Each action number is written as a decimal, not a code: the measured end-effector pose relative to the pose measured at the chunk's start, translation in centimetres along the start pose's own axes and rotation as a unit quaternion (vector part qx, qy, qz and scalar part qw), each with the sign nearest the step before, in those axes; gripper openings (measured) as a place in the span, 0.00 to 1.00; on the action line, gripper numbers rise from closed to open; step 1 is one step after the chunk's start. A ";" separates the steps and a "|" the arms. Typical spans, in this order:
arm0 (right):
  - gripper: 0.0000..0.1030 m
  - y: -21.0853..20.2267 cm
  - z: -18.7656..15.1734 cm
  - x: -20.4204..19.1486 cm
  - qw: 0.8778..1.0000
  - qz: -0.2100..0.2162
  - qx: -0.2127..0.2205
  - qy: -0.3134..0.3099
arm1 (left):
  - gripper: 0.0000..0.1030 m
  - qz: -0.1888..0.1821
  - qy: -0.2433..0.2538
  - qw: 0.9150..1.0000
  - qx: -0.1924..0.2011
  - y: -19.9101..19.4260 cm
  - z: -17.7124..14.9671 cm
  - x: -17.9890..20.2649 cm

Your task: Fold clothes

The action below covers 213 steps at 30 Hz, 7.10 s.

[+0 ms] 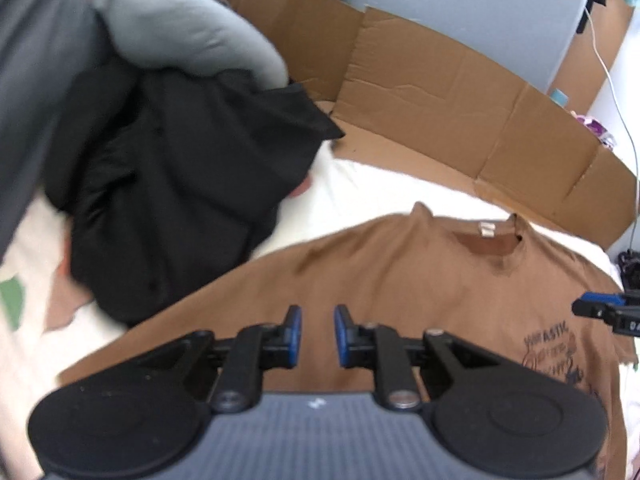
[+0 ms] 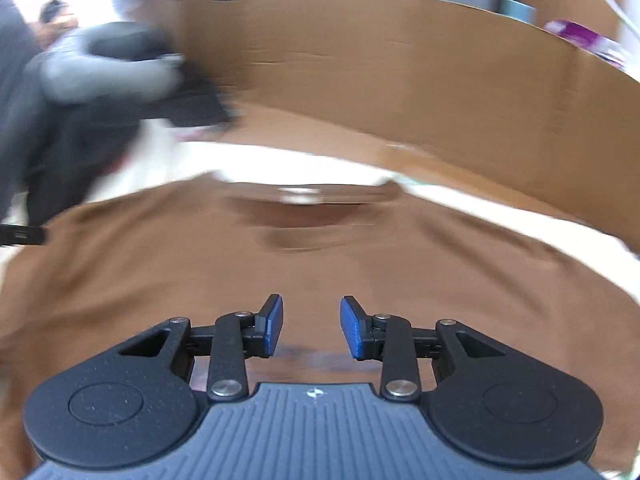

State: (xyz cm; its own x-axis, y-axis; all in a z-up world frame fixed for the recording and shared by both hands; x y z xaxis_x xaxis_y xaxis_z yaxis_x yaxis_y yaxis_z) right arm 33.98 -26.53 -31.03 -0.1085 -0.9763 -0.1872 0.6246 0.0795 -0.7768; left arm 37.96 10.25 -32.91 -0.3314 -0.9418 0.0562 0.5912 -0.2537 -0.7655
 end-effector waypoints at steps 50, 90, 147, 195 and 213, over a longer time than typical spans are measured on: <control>0.37 8.9 8.1 17.9 0.983 -0.097 0.034 0.149 | 0.08 0.039 0.040 0.998 -0.016 12.7 7.3 5.8; 0.38 12.7 10.1 7.5 0.996 0.002 -0.010 0.084 | 0.22 0.011 0.064 0.998 -0.021 14.7 9.0 9.4; 0.76 -33.3 -12.7 7.0 0.975 0.036 0.006 0.220 | 0.58 -0.044 0.226 0.965 -0.123 -24.0 -2.3 23.3; 0.00 -20.1 -29.3 4.4 0.897 0.060 -0.138 0.416 | 0.28 -0.082 0.282 0.909 -0.295 -14.2 -12.2 20.4; 0.00 -27.7 -25.7 10.0 0.909 -0.054 -0.122 0.395 | 0.49 -0.109 0.316 0.889 -0.312 -15.1 -14.6 21.1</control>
State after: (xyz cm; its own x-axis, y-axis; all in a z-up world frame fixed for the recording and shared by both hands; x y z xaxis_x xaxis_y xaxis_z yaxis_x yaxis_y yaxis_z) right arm -4.31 -33.34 -26.83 -0.7401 -0.5404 -0.4003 0.3980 0.1278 -0.9084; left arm 11.29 -2.59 -29.57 -0.8520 -0.5229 0.0269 0.0040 -0.0579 -0.9983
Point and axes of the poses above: each gripper's, at about its wrist camera, not at the fingertips, and y roughly the way its jaws point, x to its right, z to its top, the point moved 3 cm from there along y, roughly the way its jaws point, and after that the axes turned 13 degrees about y, right-handed, at the moved point
